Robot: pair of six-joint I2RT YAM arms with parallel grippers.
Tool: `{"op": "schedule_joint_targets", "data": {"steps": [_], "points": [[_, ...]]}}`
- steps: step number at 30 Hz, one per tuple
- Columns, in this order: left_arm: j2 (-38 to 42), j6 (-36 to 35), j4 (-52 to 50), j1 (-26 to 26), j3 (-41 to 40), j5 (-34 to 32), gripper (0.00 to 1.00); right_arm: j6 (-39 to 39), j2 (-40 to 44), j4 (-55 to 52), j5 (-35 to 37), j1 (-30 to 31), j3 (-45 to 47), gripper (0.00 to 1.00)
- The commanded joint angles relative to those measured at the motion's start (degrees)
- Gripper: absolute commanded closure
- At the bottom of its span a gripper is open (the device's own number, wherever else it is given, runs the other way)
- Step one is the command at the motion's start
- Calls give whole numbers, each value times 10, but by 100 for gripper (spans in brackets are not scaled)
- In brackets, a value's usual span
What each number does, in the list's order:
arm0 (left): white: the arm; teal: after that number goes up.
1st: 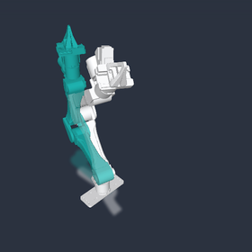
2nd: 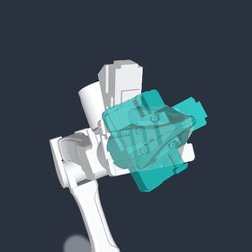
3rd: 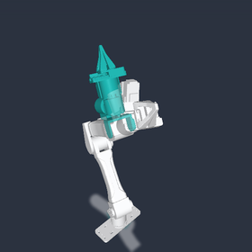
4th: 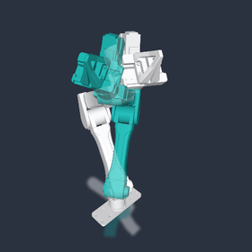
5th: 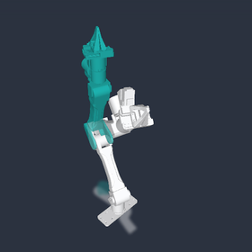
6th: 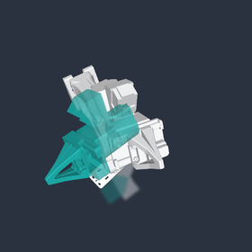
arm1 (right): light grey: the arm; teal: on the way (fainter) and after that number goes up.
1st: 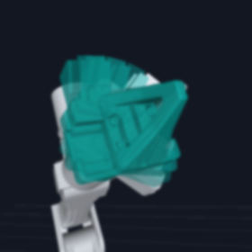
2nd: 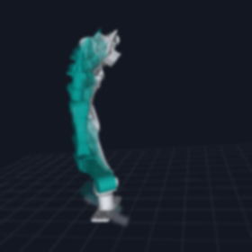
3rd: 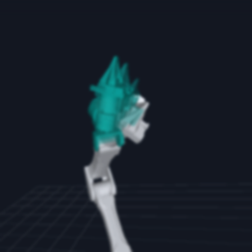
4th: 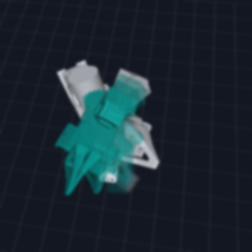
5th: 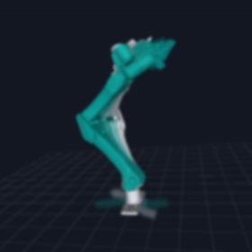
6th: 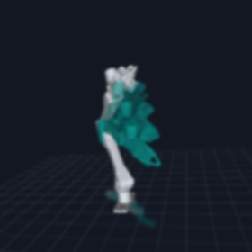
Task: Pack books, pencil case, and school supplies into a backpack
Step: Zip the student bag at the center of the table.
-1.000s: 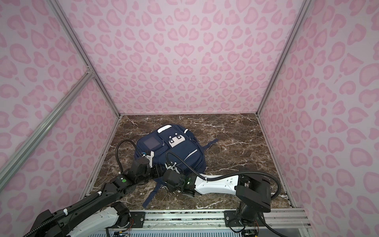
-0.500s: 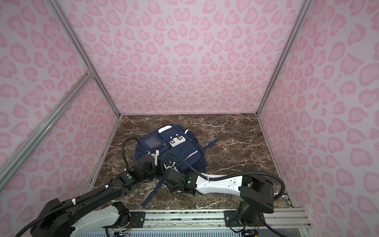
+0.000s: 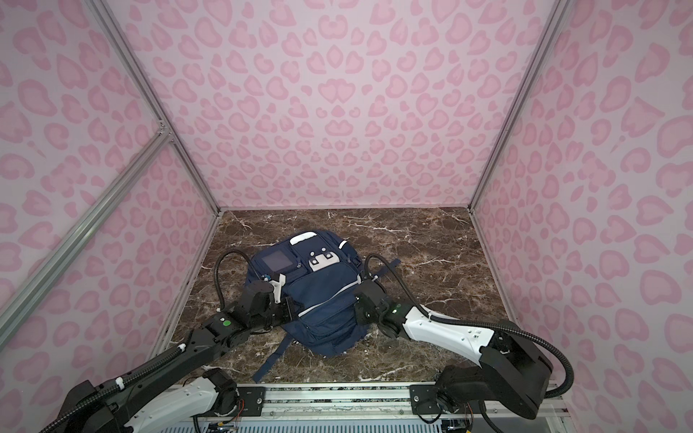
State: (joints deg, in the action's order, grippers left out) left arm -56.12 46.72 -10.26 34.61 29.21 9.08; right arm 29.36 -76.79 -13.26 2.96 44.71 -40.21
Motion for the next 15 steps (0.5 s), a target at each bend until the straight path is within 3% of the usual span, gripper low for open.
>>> {"op": "schedule_joint_targets", "data": {"steps": [1,6,10,12,15], "points": [[-6,-27,12,-10,-5,-19,97,-54,-14,-57,25,-38,-6,100],[-52,-61,2,-30,28,-48,97,-43,13,-104,54,-27,-13,100],[-113,-91,1,-71,77,-51,95,-6,53,-116,49,16,12,100],[-149,-106,0,-80,115,-55,93,32,53,-80,22,63,24,100],[-198,-122,-17,-87,181,-52,87,61,14,-62,53,155,-16,100]]}}
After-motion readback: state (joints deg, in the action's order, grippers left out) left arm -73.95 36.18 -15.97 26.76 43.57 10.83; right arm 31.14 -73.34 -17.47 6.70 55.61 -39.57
